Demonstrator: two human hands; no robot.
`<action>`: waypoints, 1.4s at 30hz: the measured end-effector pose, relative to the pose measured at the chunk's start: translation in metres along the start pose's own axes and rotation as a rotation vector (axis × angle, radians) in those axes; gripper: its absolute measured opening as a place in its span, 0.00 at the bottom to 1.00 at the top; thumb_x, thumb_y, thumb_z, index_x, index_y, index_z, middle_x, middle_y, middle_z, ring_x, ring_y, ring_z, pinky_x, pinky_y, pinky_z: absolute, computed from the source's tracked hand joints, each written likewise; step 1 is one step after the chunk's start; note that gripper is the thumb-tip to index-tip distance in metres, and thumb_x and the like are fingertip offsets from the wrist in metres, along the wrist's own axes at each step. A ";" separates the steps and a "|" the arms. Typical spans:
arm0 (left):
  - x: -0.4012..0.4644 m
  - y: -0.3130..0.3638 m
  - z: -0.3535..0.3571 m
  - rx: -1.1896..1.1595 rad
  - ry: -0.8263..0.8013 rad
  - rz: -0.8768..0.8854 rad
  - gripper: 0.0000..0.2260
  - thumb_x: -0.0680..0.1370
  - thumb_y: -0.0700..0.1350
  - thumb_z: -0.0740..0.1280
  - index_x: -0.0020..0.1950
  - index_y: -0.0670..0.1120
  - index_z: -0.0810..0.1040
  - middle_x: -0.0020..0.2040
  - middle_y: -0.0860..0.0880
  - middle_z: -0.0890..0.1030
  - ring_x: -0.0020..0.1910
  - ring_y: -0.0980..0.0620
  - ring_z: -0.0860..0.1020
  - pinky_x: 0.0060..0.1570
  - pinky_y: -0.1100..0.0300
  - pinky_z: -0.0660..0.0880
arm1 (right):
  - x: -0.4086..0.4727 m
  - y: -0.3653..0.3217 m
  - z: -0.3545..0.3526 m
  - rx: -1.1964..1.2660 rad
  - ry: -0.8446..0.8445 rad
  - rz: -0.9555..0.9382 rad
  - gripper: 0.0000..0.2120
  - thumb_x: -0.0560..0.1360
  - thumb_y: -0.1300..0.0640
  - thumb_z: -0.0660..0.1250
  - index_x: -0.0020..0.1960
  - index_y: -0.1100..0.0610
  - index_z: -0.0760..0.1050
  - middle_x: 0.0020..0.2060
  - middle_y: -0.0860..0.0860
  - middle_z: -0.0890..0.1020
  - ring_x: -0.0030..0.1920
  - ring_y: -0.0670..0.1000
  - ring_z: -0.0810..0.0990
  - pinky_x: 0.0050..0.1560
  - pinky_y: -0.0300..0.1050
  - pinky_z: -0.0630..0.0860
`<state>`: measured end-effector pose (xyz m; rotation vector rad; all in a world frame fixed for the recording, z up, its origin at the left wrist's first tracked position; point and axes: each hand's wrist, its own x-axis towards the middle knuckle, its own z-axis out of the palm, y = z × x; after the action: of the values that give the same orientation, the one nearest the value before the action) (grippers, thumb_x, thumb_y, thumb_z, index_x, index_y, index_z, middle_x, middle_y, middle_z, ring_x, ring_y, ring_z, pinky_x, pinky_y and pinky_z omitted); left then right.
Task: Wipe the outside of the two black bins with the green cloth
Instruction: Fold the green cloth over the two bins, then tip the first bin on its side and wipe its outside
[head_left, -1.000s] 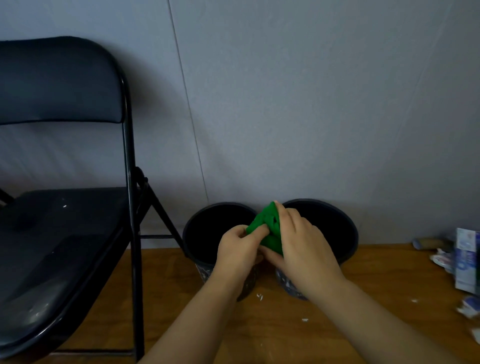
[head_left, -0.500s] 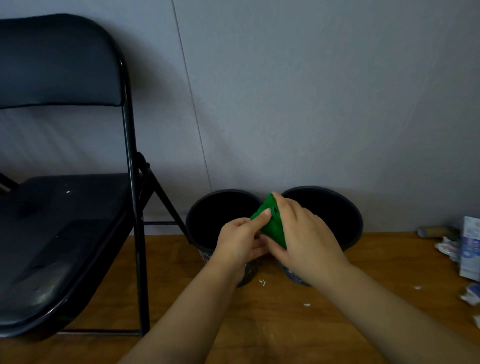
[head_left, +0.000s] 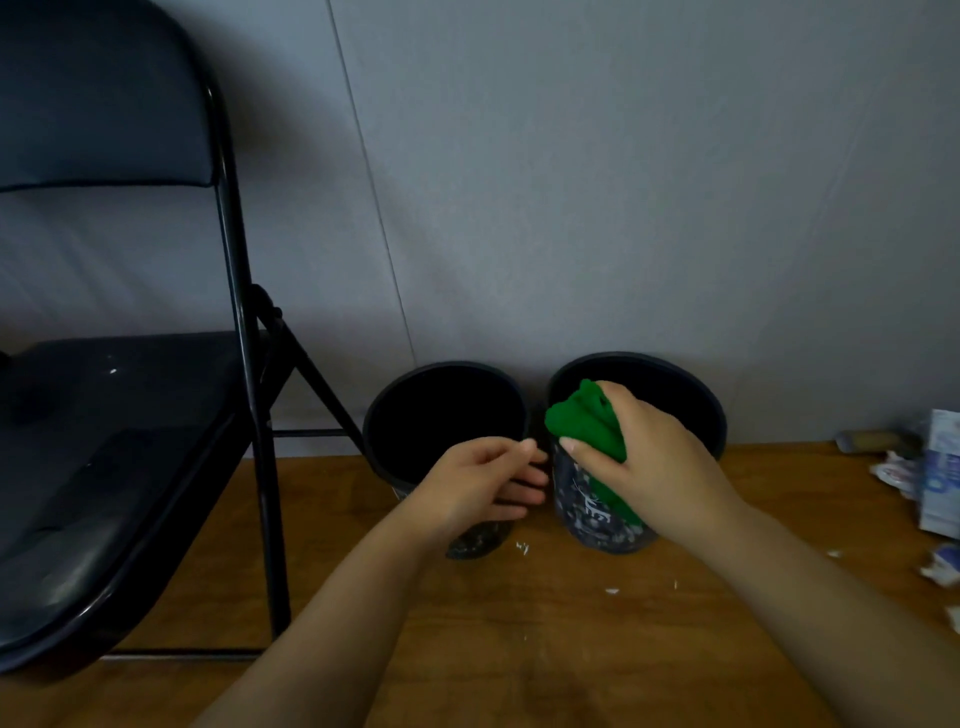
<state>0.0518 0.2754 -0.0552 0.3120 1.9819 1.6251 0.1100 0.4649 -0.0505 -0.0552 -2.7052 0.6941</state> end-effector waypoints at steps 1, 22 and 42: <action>0.005 -0.005 -0.006 0.048 0.036 -0.022 0.10 0.82 0.49 0.62 0.56 0.49 0.81 0.49 0.49 0.85 0.48 0.52 0.84 0.49 0.59 0.81 | 0.000 0.003 0.001 0.017 -0.021 0.029 0.32 0.75 0.37 0.63 0.73 0.51 0.61 0.58 0.46 0.78 0.55 0.48 0.78 0.51 0.46 0.78; 0.129 -0.107 -0.027 1.251 0.229 0.098 0.24 0.82 0.62 0.53 0.72 0.49 0.67 0.61 0.48 0.78 0.54 0.49 0.79 0.48 0.52 0.79 | 0.016 0.029 0.028 0.330 0.000 0.312 0.24 0.73 0.40 0.68 0.64 0.49 0.69 0.49 0.42 0.78 0.49 0.43 0.78 0.50 0.46 0.77; 0.120 -0.103 -0.038 1.414 0.424 0.245 0.14 0.84 0.54 0.54 0.52 0.46 0.72 0.31 0.53 0.71 0.27 0.53 0.74 0.24 0.61 0.67 | 0.012 0.033 0.022 0.381 0.045 0.305 0.23 0.72 0.41 0.70 0.63 0.49 0.72 0.50 0.40 0.78 0.50 0.37 0.76 0.45 0.34 0.72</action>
<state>-0.0506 0.2799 -0.1819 0.7567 3.2168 0.0741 0.0892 0.4852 -0.0801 -0.3880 -2.4978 1.2685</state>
